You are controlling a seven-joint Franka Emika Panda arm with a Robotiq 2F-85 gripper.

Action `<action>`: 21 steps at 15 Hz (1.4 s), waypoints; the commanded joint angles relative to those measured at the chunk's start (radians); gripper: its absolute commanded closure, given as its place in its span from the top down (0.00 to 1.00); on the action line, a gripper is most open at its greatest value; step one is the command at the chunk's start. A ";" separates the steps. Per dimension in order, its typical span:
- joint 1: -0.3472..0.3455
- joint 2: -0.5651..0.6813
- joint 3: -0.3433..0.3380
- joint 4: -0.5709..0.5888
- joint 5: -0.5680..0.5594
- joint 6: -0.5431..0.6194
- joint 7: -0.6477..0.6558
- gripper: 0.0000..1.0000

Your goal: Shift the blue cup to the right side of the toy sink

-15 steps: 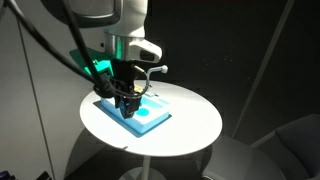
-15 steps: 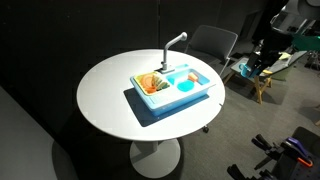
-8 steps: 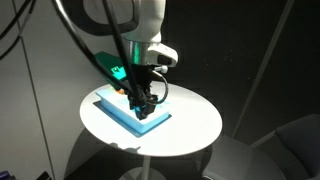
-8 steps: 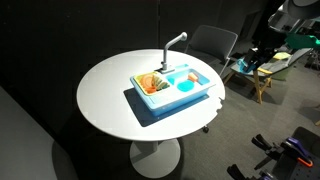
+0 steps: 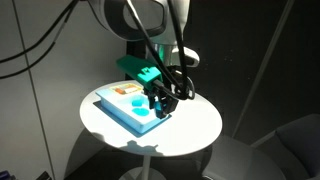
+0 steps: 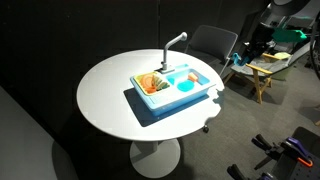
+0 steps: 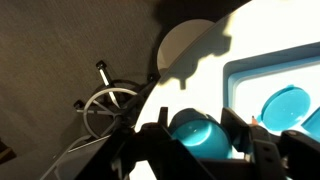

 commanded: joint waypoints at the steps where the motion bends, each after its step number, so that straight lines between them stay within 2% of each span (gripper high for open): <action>1: -0.033 0.113 0.014 0.137 0.007 -0.046 -0.021 0.31; 10: -0.069 0.347 0.059 0.366 -0.003 -0.062 -0.042 0.31; 21: -0.102 0.529 0.127 0.538 -0.015 -0.071 -0.100 0.31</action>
